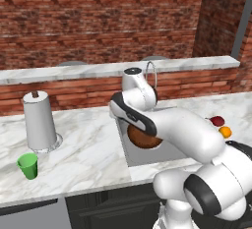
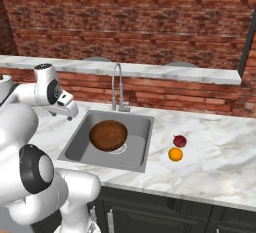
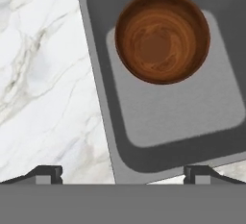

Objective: Remove the orange and pear from the sink. Then move the bowl and cup from the counter to the sink for washing.

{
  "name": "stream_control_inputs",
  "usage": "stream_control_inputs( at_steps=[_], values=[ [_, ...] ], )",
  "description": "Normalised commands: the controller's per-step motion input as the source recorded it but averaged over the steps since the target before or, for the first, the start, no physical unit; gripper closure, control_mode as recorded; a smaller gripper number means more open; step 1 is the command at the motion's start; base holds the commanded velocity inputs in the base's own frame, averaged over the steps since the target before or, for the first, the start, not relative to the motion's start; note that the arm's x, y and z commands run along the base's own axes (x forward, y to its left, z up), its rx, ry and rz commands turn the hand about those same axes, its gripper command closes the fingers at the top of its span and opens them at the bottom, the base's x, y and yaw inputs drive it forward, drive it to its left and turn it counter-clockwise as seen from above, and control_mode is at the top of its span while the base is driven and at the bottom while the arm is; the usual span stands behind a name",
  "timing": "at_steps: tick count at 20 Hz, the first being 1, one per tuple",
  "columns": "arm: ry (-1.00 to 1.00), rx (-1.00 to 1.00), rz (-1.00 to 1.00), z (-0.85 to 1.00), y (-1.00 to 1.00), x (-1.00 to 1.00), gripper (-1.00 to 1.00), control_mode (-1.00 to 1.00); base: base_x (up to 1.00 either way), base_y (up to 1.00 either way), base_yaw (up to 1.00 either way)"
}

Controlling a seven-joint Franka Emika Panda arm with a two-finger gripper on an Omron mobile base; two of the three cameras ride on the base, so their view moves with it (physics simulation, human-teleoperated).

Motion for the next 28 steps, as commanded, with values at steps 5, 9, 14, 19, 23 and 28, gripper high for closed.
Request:
stream_control_inputs(
  at_steps=[5,9,14,19,23,28],
  values=[
    [0.00,0.01,0.25,0.03,0.19,-0.03,-1.00,-1.00,0.00,0.00,0.00],
    [0.00,0.01,0.25,0.01,0.20,0.00,-1.00,-1.00,0.00,0.00,0.00],
    [0.00,0.00,0.20,0.00,0.24,-0.05,-1.00,-1.00,0.00,0.00,0.00],
    [0.00,0.02,0.04,0.02,0.27,-0.11,-1.00,-1.00,0.00,0.00,0.00],
    [0.00,0.01,0.00,0.01,0.28,-0.12,-1.00,-1.00,0.00,0.00,0.00],
    [0.00,0.00,0.00,0.01,0.31,-0.11,-1.00,-1.00,0.00,0.00,0.00]
  ],
)
